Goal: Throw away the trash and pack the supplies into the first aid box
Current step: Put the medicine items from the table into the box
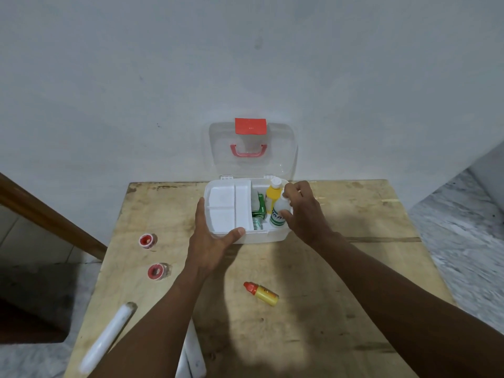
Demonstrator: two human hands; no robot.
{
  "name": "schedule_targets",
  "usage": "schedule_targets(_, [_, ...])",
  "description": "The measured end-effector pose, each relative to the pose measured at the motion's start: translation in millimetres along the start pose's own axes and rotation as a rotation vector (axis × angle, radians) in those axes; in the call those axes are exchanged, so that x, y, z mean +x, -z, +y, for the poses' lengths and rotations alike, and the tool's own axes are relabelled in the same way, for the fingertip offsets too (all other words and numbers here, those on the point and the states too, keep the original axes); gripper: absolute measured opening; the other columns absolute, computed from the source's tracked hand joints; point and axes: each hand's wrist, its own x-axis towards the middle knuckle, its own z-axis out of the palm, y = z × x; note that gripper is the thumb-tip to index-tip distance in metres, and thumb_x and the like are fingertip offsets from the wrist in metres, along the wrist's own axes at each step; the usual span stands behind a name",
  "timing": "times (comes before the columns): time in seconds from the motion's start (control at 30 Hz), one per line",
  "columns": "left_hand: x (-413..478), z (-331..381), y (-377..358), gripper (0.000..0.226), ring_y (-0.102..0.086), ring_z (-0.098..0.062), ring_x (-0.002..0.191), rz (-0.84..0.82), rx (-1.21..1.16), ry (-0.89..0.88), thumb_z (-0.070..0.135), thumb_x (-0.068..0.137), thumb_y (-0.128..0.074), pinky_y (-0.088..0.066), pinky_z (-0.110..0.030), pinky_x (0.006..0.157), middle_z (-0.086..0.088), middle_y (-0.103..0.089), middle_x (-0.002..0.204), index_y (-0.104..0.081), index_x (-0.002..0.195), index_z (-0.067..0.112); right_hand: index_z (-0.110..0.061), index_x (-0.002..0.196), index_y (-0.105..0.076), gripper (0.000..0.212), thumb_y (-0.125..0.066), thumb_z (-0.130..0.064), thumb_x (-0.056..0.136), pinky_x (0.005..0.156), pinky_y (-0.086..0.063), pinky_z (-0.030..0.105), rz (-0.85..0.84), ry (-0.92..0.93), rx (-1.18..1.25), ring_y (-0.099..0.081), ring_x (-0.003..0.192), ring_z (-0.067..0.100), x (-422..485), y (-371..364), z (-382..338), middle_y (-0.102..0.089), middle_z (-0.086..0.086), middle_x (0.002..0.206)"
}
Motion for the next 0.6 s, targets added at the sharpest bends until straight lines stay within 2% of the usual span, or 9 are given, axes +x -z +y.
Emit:
schedule_targets(0.17, [-2.0, 1.3, -1.4, 0.096, -0.051, -0.007, 0.117, 0.013, -0.01, -0.016, 0.045, 0.067, -0.083, -0.052, -0.031, 0.09, 0.017, -0.049, 0.13, -0.026, 0.144, 0.038, -0.001, 0.103, -0.058, 0.043, -0.081, 0.006, 0.067, 0.068, -0.056, 0.037, 0.017, 0.014, -0.002, -0.05, 0.078, 0.019, 1.2, -2.5, 2.6, -0.051, 0.016, 0.106])
schedule_targets(0.3, [-2.2, 1.3, -2.0, 0.096, -0.051, -0.01, 0.117, 0.014, -0.009, -0.022, 0.046, 0.067, -0.082, -0.053, -0.03, 0.089, 0.015, -0.049, 0.132, -0.025, 0.145, 0.036, -0.002, 0.101, -0.056, 0.044, -0.082, 0.004, 0.067, 0.065, -0.059, 0.039, 0.003, 0.054, -0.042, -0.057, 0.078, 0.028, 2.6, -1.8, 3.5, -0.051, 0.016, 0.105])
schedule_targets(0.47, [-2.0, 0.7, -2.3, 0.101, -0.049, -0.016, 0.122, 0.003, 0.001, -0.013, 0.045, 0.069, -0.083, -0.053, -0.041, 0.095, 0.009, -0.047, 0.136, -0.021, 0.148, 0.032, -0.004, 0.1, -0.053, 0.046, -0.082, 0.004, 0.065, 0.065, -0.054, 0.034, 0.02, 0.048, -0.003, -0.044, 0.077, 0.016, 1.6, -0.9, 3.1, -0.052, 0.014, 0.104])
schedule_targets(0.6, [-0.9, 0.9, -3.1, 0.096, -0.05, -0.015, 0.12, 0.007, 0.003, -0.025, 0.037, 0.073, -0.084, -0.053, -0.036, 0.093, 0.009, -0.048, 0.134, -0.023, 0.146, 0.031, -0.006, 0.104, -0.054, 0.049, -0.084, -0.001, 0.066, 0.069, -0.057, 0.036, 0.023, 0.063, 0.007, -0.051, 0.082, 0.018, -1.8, -1.4, 5.0, -0.054, 0.013, 0.106])
